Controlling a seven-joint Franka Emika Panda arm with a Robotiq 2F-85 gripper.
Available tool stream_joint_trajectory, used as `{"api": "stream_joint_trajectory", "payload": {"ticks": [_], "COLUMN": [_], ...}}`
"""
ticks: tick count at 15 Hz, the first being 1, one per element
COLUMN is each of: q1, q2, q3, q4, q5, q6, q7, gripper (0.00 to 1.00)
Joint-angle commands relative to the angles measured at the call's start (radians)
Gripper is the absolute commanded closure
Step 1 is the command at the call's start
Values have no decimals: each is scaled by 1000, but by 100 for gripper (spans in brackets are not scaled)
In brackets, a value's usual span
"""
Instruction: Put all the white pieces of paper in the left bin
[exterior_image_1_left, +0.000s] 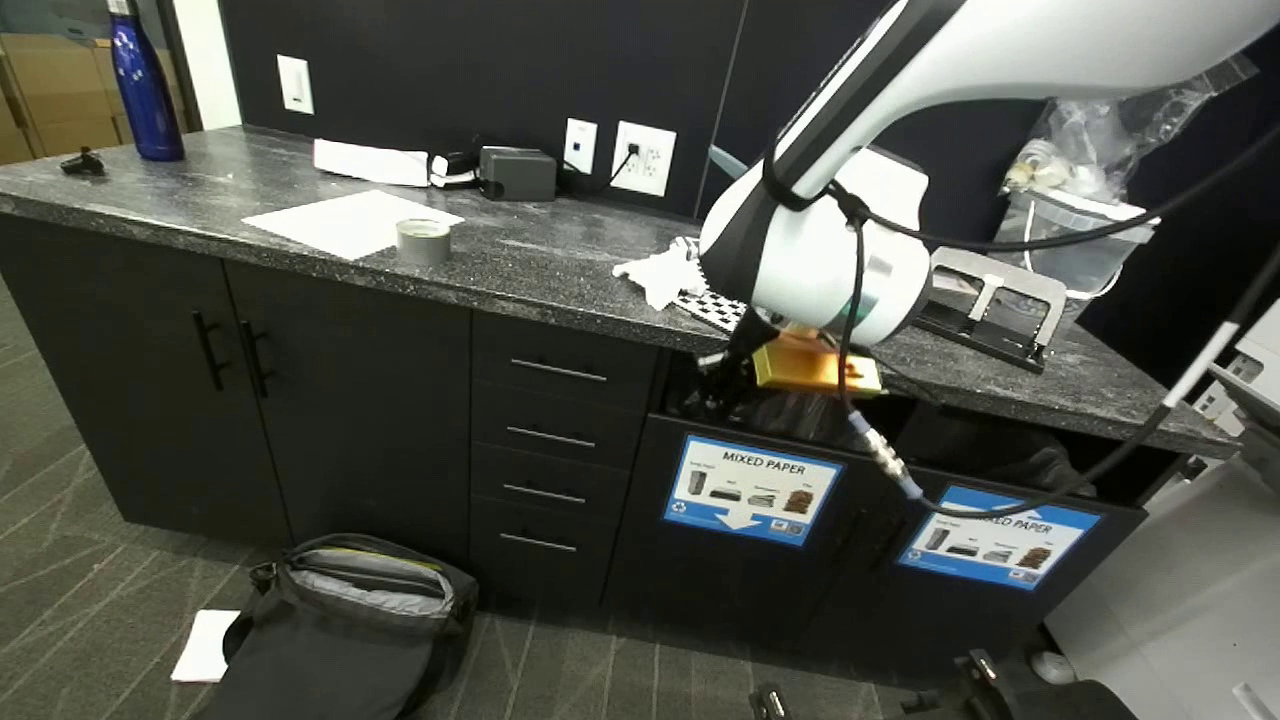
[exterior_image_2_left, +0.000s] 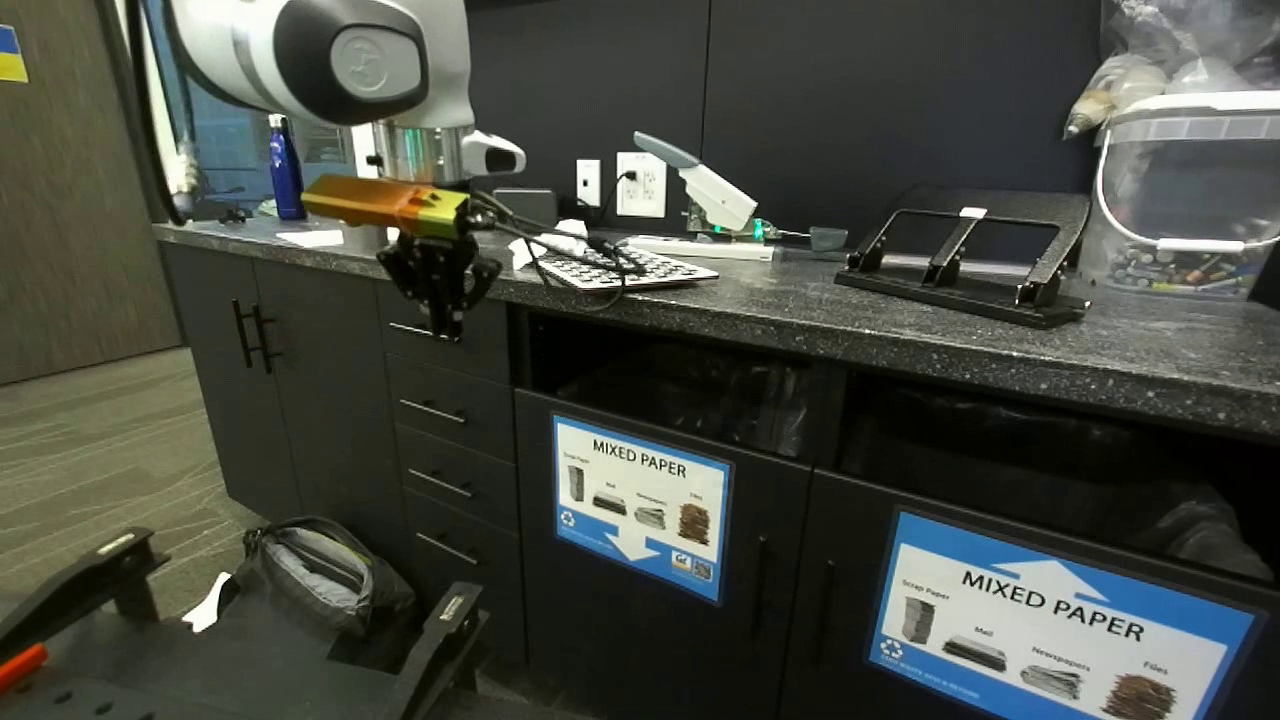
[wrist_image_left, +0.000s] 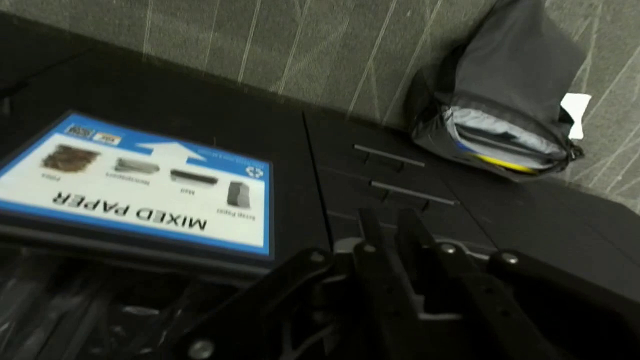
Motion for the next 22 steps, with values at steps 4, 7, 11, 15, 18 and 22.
{"api": "stream_joint_trajectory", "payload": {"ticks": [4,7,11,15,18,22], "q1": [-292,-381,-432,-455,-470,-493], "q2": [-40,6,136,290,407,524], "q3": [231,324,381,381,368,359], "q4": [327,531,755,863,958,1111], "q5": [-336,-377,-406,-443,-468,-482], "q6": [-177,-277,-323,-299,-291,-325], "q7": [318,401,484,502,512,512], "gripper": [27,4,0,0,0,0]}}
